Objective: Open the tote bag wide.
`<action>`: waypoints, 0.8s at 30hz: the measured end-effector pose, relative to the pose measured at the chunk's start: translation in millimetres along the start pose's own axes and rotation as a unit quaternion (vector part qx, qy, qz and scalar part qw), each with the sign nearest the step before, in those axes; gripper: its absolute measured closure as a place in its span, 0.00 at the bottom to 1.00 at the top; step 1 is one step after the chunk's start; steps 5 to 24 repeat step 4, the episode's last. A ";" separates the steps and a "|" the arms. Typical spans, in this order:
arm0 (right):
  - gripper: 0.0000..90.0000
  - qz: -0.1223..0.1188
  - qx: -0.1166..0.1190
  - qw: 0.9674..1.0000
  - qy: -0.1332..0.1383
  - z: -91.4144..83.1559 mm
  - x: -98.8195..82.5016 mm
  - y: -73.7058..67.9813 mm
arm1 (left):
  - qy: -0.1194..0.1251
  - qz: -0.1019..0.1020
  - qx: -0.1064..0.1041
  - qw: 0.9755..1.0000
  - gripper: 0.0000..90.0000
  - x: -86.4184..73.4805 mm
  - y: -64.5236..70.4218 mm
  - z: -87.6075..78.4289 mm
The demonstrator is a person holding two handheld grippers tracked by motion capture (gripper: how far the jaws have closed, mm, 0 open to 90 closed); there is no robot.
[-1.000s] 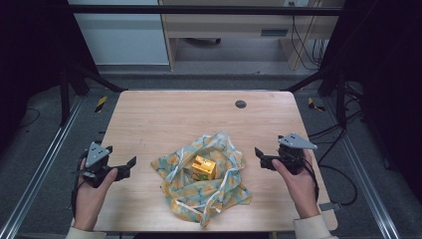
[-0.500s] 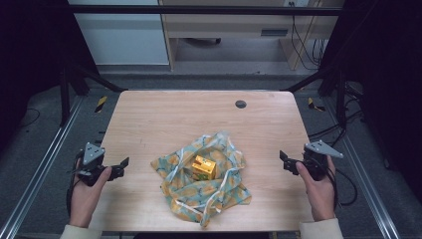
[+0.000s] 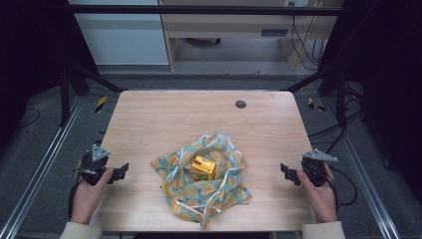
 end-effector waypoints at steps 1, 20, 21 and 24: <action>0.11 -0.001 0.003 1.000 -0.001 0.8 0.1 -1.8 | -0.002 0.001 -0.001 1.000 0.06 -0.2 1.0 0.4; 0.10 -0.011 0.005 1.000 0.001 3.3 0.7 -4.1 | 0.000 0.003 -0.001 1.000 0.06 0.9 2.9 0.6; 0.10 -0.011 0.005 1.000 0.001 3.3 0.7 -4.1 | 0.000 0.003 -0.001 1.000 0.06 0.9 2.9 0.6; 0.10 -0.011 0.005 1.000 0.001 3.3 0.7 -4.1 | 0.000 0.003 -0.001 1.000 0.06 0.9 2.9 0.6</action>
Point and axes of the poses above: each handheld gripper's, and its own axes: z roughly forward along the jaws, x roughly out of its top, y roughly to its right, the point moved 1 cm from there along z, roughly forward along the jaws, and after that the axes turned 11 degrees about -z, right-handed, at the moved point
